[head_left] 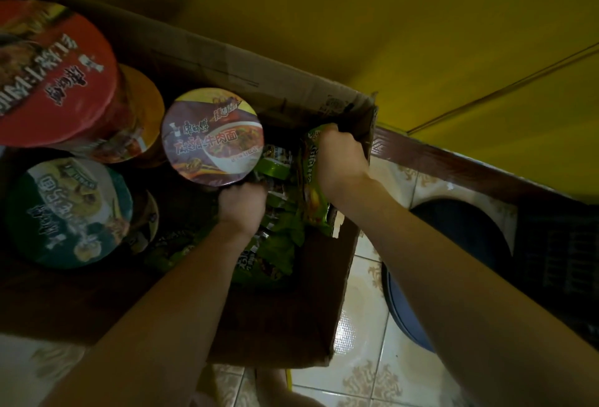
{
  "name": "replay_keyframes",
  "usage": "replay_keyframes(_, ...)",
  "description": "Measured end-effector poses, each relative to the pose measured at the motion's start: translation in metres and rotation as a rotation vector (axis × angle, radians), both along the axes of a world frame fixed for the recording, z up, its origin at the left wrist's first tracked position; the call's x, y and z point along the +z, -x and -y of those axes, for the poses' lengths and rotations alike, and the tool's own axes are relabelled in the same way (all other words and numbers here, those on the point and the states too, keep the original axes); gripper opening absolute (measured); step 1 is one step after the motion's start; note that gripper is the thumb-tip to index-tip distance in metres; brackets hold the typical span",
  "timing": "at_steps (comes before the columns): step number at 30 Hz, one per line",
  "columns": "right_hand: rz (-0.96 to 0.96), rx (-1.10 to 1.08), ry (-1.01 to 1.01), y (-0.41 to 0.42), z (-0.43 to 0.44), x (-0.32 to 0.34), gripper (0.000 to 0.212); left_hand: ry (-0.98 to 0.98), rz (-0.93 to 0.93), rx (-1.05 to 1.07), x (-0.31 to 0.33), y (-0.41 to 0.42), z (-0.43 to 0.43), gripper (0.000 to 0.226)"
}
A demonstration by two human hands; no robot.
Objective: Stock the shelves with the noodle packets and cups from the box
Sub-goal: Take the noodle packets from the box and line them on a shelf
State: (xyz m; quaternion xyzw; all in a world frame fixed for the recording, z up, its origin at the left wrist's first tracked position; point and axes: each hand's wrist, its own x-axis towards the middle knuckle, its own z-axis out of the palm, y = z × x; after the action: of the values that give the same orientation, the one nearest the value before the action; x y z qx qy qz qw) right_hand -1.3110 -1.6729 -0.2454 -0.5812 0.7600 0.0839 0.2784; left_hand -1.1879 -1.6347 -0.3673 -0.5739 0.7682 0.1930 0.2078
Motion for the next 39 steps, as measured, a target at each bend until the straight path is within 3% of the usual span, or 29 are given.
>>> replay_keyframes(8, -0.065, 0.056, -0.005, -0.002, -0.013, 0.067, 0.032, 0.221, -0.188, -0.071, 0.071, -0.016, -0.025, 0.021)
replay_keyframes(12, -0.102, 0.113, -0.055, -0.003, -0.031, 0.106, 0.026, 0.153, -0.174, -0.040, 0.114, -0.026, -0.049, 0.021)
replay_keyframes(17, -0.100, 0.156, 0.075, -0.012, -0.049, 0.147, 0.022, 0.100, -0.159, 0.107, 0.171, -0.056, -0.066, 0.005)
replay_keyframes(19, -0.077, 0.161, 0.111, -0.020, -0.050, 0.170, 0.021, 0.063, -0.141, 0.124, 0.192, -0.071, -0.071, 0.010)
replay_keyframes(21, -0.048, 0.168, 0.147, -0.031, -0.050, 0.195, 0.020, 0.052, -0.207, 0.224, 0.224, -0.081, -0.076, 0.001)
replay_keyframes(24, -0.033, 0.203, 0.179, -0.050, -0.051, 0.235, 0.021, -0.033, -0.369, 0.406, 0.280, -0.092, -0.084, 0.020)
replay_keyframes(27, -0.036, 0.233, 0.222, -0.070, -0.050, 0.275, 0.022, 0.032, -0.490, 0.472, 0.334, -0.107, -0.097, 0.006)
replay_keyframes(30, -0.033, 0.242, 0.264, -0.090, -0.050, 0.315, 0.023, 0.119, -0.543, 0.672, 0.379, -0.124, -0.110, 0.017)
replay_keyframes(39, 0.186, 0.427, 0.290, -0.139, -0.056, 0.423, 0.022, 0.442, -0.609, 0.721, 0.502, -0.169, -0.147, 0.031)
